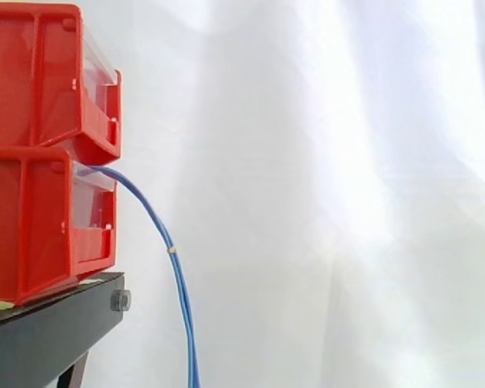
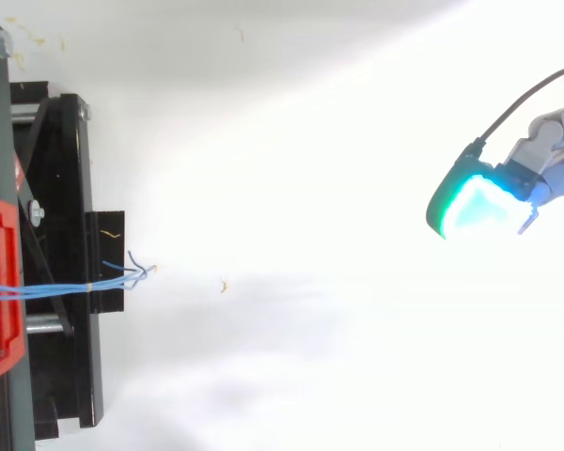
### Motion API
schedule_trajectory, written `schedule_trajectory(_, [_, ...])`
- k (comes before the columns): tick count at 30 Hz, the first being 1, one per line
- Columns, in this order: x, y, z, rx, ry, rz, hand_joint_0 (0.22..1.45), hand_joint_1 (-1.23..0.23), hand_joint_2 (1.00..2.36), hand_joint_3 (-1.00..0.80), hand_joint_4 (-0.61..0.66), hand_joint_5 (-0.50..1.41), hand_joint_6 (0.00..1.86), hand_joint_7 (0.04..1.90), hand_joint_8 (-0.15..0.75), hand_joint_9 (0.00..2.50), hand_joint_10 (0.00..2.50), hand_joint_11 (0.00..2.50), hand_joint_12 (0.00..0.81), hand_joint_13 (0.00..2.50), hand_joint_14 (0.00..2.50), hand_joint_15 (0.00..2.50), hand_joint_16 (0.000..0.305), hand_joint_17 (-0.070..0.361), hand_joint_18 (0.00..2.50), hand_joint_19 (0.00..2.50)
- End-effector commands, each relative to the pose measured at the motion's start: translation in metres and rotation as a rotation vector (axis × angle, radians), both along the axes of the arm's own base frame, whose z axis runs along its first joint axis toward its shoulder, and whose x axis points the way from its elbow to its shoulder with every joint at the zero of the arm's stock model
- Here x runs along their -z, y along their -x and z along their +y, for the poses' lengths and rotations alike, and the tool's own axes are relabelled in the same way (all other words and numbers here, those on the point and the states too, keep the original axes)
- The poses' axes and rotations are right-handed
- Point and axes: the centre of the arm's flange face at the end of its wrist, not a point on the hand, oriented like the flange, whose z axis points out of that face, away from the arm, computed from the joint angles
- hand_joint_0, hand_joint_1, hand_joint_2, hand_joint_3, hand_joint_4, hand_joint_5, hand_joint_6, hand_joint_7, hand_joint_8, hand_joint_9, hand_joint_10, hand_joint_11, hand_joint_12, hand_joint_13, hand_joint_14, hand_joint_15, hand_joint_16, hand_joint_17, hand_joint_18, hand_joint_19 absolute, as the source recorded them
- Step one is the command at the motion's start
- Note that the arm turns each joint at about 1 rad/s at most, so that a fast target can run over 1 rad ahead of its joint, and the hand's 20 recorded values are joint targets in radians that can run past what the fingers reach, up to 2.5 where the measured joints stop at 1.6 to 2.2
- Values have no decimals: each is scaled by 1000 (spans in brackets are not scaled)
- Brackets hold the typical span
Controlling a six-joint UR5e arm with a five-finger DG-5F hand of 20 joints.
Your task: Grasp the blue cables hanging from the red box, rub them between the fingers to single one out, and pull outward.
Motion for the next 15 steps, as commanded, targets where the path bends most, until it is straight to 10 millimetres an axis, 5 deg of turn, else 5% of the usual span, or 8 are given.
schedule_trajectory(1, [1,0,0,1,2,3,478,-595,1000,-500,300,-200,502,744,290,721,9,449,405,694,14,440,59,132,614,678])
schedule_trajectory(8, [33,-12,2,0,-16,49,480,-596,1000,-500,303,-199,501,744,290,722,8,451,405,696,12,438,58,131,616,669])
schedule_trajectory(15, [34,-22,3,5,-19,-17,483,-624,1000,-500,302,-198,502,749,290,724,11,455,404,696,12,439,58,130,615,669])
